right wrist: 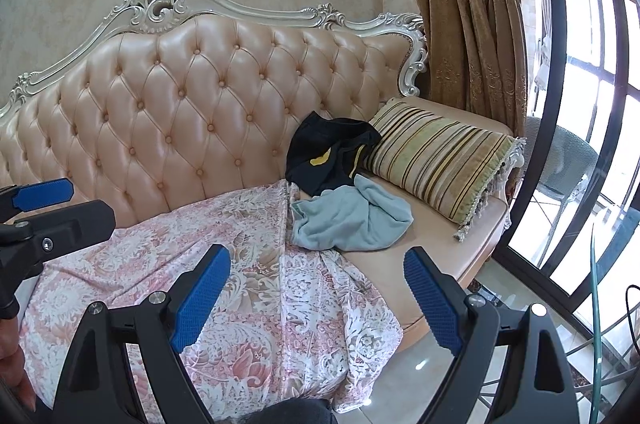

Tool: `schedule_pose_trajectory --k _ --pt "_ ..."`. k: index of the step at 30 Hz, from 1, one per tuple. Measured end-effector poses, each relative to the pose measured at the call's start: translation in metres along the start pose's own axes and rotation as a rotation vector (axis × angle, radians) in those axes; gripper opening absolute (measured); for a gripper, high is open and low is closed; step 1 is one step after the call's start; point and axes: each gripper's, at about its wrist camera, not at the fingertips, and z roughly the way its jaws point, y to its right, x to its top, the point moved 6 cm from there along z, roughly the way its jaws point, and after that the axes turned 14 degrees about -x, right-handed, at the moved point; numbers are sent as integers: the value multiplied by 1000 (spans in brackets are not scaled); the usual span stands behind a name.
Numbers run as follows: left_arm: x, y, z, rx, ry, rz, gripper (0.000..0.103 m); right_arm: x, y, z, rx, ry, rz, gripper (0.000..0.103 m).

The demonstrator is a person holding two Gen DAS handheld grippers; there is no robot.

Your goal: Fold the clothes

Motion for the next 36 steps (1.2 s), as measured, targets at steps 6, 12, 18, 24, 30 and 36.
schedule_pose_trajectory --k 6,12,18,24,30,36 --pt "1 -1 -1 -1 1 -6 103 -2 -1 0 3 -1 -2 90" --pt "-1 -2 -2 -3 2 -11 103 -2 -4 0 8 -1 -6 90" --pt "-4 -3 -3 -4 2 -16 103 -3 -5 1 11 -3 -7 90" --pt "-3 -4 -4 -3 -4 -18 103 -3 -4 2 11 -5 -5 90" --pt "-2 -4 -4 -1 -6 -17 103 -4 -6 2 14 -5 -7 90" --pt "-2 -5 -2 0 -12 -20 103 -4 -6 3 15 -6 -4 90"
